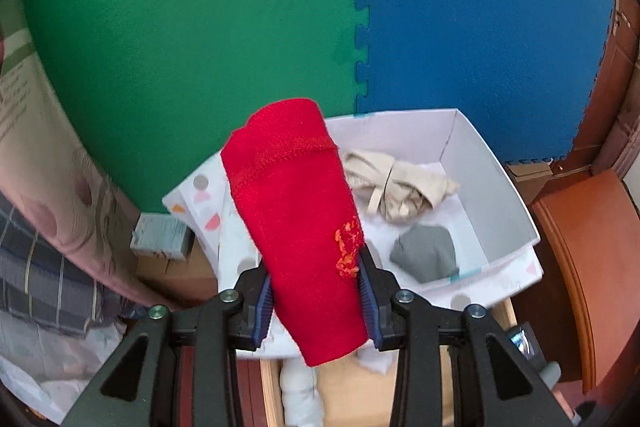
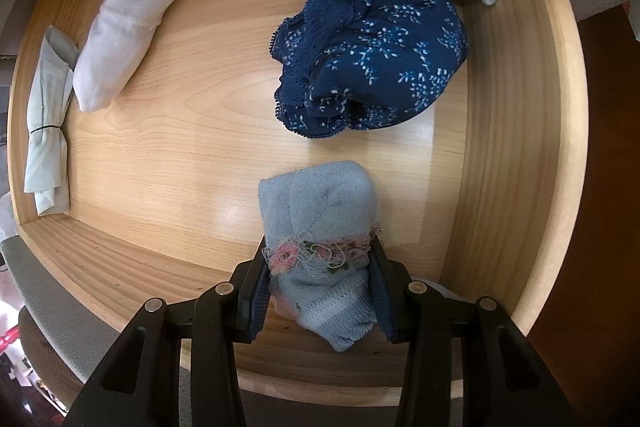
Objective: Take underwear out of drawer
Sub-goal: 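Lift the red sock with the left gripper up over the pink box, then lower the red sock into the pink box and open the left gripper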
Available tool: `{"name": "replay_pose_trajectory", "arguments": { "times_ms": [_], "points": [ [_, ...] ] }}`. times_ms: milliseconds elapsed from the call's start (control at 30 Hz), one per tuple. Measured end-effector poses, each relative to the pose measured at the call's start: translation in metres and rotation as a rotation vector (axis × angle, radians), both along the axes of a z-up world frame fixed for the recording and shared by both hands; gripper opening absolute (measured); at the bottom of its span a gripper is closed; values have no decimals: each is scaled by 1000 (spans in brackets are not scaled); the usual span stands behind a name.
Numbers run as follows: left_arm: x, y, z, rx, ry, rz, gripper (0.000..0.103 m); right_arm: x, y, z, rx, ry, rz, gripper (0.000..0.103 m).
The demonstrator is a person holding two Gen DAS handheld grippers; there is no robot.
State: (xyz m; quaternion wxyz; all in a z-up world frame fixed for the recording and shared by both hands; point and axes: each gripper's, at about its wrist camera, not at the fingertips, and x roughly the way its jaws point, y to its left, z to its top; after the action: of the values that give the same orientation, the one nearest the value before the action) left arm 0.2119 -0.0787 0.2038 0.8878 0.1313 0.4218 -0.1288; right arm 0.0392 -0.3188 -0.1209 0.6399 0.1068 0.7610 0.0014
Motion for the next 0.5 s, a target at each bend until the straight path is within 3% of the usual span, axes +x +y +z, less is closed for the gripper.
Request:
{"name": "replay_pose_trajectory", "arguments": {
  "times_ms": [133, 233, 500],
  "points": [
    [19, -10, -4, -22, -10, 6, 37, 0, 1, -1, 0, 1, 3, 41],
    [32, -17, -14, 8, -28, 12, 37, 1, 2, -2, -2, 2, 7, 41],
    [55, -24, -61, 40, 80, 40, 37, 3, 3, -5, 2, 2, 4, 41]
  ]
}}
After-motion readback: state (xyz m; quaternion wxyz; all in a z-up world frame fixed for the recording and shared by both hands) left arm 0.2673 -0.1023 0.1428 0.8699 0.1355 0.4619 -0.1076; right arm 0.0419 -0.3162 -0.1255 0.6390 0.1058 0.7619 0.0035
